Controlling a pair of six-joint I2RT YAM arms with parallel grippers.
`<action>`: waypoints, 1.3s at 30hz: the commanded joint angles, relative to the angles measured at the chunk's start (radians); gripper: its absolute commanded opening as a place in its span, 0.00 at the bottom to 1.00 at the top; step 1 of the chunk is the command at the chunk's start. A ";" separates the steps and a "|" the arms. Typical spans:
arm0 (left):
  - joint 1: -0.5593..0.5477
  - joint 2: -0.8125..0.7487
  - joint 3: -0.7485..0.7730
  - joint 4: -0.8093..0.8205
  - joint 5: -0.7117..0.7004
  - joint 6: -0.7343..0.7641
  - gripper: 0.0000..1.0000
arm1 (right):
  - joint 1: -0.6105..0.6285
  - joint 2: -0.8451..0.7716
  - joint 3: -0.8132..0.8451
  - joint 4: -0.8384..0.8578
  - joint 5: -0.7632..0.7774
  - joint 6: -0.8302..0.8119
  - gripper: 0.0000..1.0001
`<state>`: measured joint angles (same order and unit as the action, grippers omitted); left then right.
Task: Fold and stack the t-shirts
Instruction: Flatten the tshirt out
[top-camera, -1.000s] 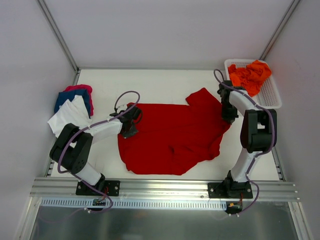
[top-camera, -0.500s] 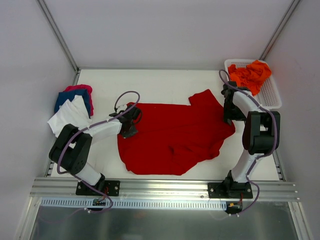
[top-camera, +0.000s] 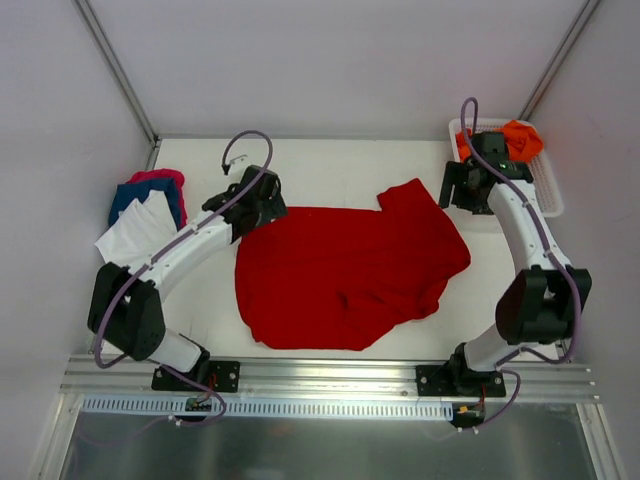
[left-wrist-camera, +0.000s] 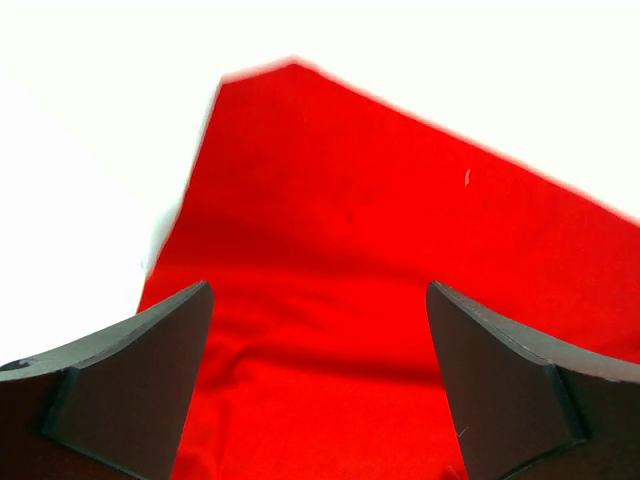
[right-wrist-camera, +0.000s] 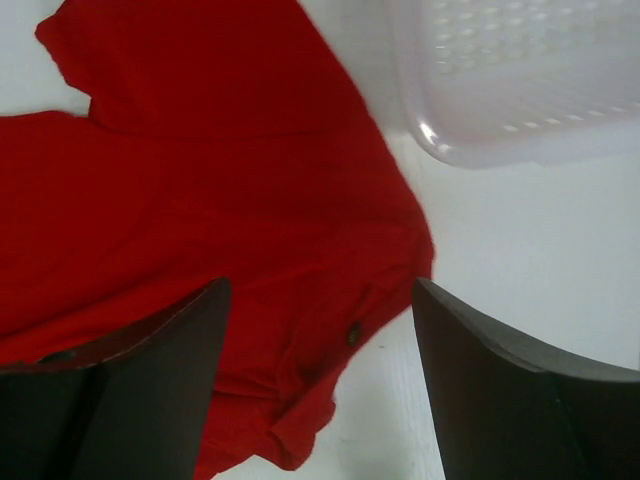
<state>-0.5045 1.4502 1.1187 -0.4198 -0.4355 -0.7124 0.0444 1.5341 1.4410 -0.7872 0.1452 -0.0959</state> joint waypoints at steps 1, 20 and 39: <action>0.037 0.116 0.093 -0.079 -0.045 0.037 0.88 | 0.005 0.158 0.065 0.005 -0.194 -0.021 0.76; 0.176 0.475 0.289 -0.100 -0.014 0.053 0.83 | 0.003 0.601 0.455 -0.084 -0.358 -0.038 0.76; 0.202 0.610 0.388 -0.103 0.092 0.074 0.81 | 0.003 0.738 0.530 -0.113 -0.411 -0.041 0.76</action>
<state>-0.3122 2.0338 1.4651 -0.5068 -0.3950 -0.6598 0.0456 2.2848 1.9419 -0.8761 -0.2379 -0.1173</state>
